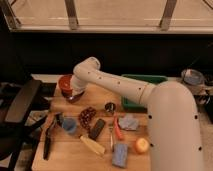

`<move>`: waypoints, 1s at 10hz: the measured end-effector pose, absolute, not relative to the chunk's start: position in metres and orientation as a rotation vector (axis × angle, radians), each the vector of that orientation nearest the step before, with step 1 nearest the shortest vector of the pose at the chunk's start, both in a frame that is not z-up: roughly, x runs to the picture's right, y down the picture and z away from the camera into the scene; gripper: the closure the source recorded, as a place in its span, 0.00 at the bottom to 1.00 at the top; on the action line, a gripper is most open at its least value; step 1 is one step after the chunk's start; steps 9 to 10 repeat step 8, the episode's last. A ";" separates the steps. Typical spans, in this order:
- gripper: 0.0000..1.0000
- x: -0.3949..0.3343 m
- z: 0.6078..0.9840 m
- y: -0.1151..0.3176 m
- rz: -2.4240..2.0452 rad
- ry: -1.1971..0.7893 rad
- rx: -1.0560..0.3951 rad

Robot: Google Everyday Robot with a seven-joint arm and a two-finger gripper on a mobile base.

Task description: Stack bowls on top of each other

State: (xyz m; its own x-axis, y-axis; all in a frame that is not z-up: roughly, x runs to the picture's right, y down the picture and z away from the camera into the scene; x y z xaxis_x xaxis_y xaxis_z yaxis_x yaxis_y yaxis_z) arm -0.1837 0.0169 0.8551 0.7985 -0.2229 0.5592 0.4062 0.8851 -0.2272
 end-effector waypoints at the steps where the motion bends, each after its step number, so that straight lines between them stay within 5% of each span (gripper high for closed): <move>1: 0.28 -0.183 0.856 0.017 -0.346 -0.553 -0.349; 10: 0.28 -0.151 0.830 0.003 -0.349 -0.485 -0.300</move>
